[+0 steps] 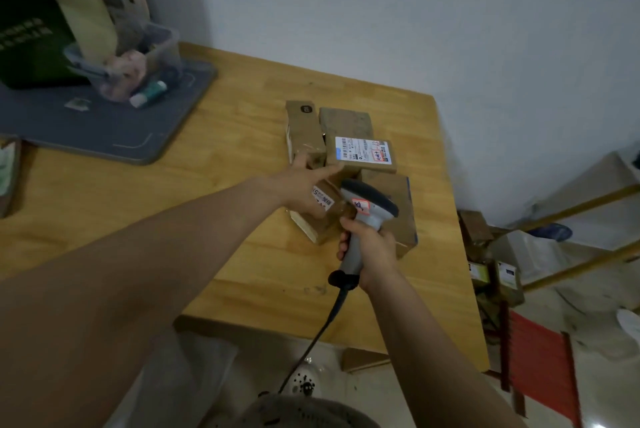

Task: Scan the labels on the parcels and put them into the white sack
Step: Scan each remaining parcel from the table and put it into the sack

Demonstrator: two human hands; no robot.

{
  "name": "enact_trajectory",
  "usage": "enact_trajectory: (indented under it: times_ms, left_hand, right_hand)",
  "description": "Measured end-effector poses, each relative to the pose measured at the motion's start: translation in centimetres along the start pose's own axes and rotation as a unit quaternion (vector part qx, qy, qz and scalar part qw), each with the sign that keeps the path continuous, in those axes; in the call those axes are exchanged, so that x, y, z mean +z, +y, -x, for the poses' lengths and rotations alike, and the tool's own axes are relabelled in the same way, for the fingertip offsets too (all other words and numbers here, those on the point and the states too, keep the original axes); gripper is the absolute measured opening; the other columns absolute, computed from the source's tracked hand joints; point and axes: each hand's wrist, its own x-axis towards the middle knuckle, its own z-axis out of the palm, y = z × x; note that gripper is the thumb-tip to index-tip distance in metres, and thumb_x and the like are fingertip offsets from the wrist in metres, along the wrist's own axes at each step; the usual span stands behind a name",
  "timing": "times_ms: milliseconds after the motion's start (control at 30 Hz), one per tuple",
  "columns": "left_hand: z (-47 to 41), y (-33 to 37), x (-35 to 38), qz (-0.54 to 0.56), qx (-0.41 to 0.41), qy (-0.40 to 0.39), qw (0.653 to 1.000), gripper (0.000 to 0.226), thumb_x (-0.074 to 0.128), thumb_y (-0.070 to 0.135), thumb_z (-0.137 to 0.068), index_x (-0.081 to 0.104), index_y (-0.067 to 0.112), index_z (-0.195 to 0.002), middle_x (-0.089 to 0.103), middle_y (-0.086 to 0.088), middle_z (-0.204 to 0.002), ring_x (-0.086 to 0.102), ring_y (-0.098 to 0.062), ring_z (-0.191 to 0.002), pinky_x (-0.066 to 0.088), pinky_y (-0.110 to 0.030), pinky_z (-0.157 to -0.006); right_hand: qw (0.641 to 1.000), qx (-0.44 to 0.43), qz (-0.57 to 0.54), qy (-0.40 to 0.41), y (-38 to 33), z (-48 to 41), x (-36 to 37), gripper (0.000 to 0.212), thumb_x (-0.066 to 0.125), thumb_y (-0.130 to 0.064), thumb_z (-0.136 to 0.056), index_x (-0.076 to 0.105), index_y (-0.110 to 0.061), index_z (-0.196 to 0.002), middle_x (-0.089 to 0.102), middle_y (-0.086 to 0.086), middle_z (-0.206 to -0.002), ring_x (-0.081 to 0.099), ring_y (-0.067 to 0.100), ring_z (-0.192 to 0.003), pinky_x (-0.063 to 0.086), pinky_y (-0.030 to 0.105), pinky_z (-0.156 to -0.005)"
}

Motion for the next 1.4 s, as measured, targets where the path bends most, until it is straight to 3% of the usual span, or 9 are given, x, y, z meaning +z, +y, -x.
enact_trajectory:
  times_ms: [100,233,433,633,833,967,1033,1167,1400]
  left_hand:
    - [1.5,-1.5,-0.4,-0.12,-0.028,-0.068,0.99,0.102,0.079,0.045,-0.069,0.016,0.047,-0.148,-0.007,-0.009,-0.15,0.021,-0.036,-0.139,0.04,-0.042,-0.107]
    - [4.1,-4.1,3.5,-0.223,-0.051,-0.053,0.972,0.127,0.087,0.049,-0.056,0.008,0.024,-0.152,-0.045,-0.002,-0.143,-0.024,-0.033,-0.143,0.032,-0.05,-0.112]
    - [4.9,-5.2,7.9,-0.148,-0.13,-0.007,0.98,0.135,0.068,0.08,-0.055,-0.002,0.019,-0.152,-0.032,-0.01,-0.153,-0.026,-0.034,-0.142,0.007,-0.06,-0.114]
    - [5.2,-6.4,6.1,-0.093,-0.094,0.019,0.991,0.113,0.074,0.067,-0.062,0.013,0.027,-0.149,0.023,-0.01,-0.144,0.021,-0.031,-0.134,0.031,-0.042,-0.108]
    - [7.2,-9.8,2.7,0.179,-0.188,-0.146,0.955,0.082,0.069,0.06,-0.074,0.04,0.029,-0.144,0.038,-0.004,-0.145,0.037,-0.026,-0.132,0.032,-0.04,-0.109]
    - [7.9,-11.2,2.2,0.292,-0.245,0.012,0.924,0.056,0.058,0.031,-0.093,0.04,0.027,-0.146,0.035,-0.008,-0.152,0.039,-0.03,-0.135,0.036,-0.039,-0.107]
    - [8.1,-10.5,2.2,0.267,-0.25,0.027,0.93,0.065,0.056,0.049,-0.091,0.036,0.026,-0.148,0.035,-0.01,-0.153,0.038,-0.031,-0.135,0.035,-0.039,-0.106]
    - [8.5,-8.2,2.9,-0.004,-0.258,-0.12,0.959,0.139,0.052,0.095,-0.047,0.011,0.014,-0.153,0.019,-0.013,-0.153,0.019,-0.033,-0.14,0.031,-0.045,-0.11]
    - [8.2,-7.2,3.3,0.014,-0.251,-0.034,0.967,0.103,0.063,0.065,-0.076,0.021,0.003,-0.147,0.04,-0.013,-0.135,0.044,-0.028,-0.122,0.045,-0.033,-0.085]
  right_hand:
    - [1.0,-0.003,0.005,-0.013,-0.1,-0.4,0.6,0.018,0.07,-0.004,-0.083,0.057,-0.003,-0.072,0.055,0.005,-0.047,0.05,0.016,-0.038,0.044,0.025,-0.042]
    - [0.999,-0.001,0.021,-0.044,0.2,-0.3,1.6,0.013,0.069,-0.004,-0.084,0.057,-0.001,-0.078,0.056,0.005,-0.05,0.05,0.016,-0.039,0.044,0.025,-0.042]
    - [0.999,-0.006,0.02,-0.045,0.5,-0.4,1.8,0.011,0.068,-0.003,-0.084,0.058,-0.001,-0.081,0.056,0.004,-0.049,0.05,0.015,-0.039,0.044,0.024,-0.04]
    - [0.999,0.003,0.032,-0.037,1.0,-0.3,1.4,0.013,0.069,-0.003,-0.083,0.058,-0.004,-0.075,0.057,0.004,-0.049,0.051,0.014,-0.038,0.044,0.024,-0.04]
    - [0.999,0.016,0.037,-0.03,1.3,-0.4,1.0,0.015,0.069,-0.003,-0.083,0.058,-0.004,-0.074,0.056,0.005,-0.051,0.051,0.015,-0.04,0.045,0.025,-0.042]
    - [0.998,0.018,0.049,-0.044,1.7,-0.4,1.5,0.014,0.07,-0.004,-0.082,0.059,-0.004,-0.073,0.057,0.006,-0.052,0.05,0.016,-0.04,0.045,0.025,-0.043]
    - [0.997,0.024,0.059,-0.053,1.9,-0.4,2.0,0.014,0.071,-0.005,-0.081,0.06,-0.004,-0.073,0.057,0.006,-0.052,0.051,0.016,-0.04,0.045,0.025,-0.043]
    - [0.994,0.037,0.075,-0.068,2.3,-0.5,2.8,0.015,0.072,-0.007,-0.082,0.06,-0.005,-0.072,0.058,0.005,-0.052,0.051,0.016,-0.041,0.045,0.026,-0.044]
    - [0.993,0.042,0.071,-0.084,2.4,-0.3,3.5,0.017,0.074,-0.014,-0.083,0.061,-0.002,-0.081,0.061,0.007,-0.053,0.056,0.017,-0.043,0.048,0.027,-0.045]
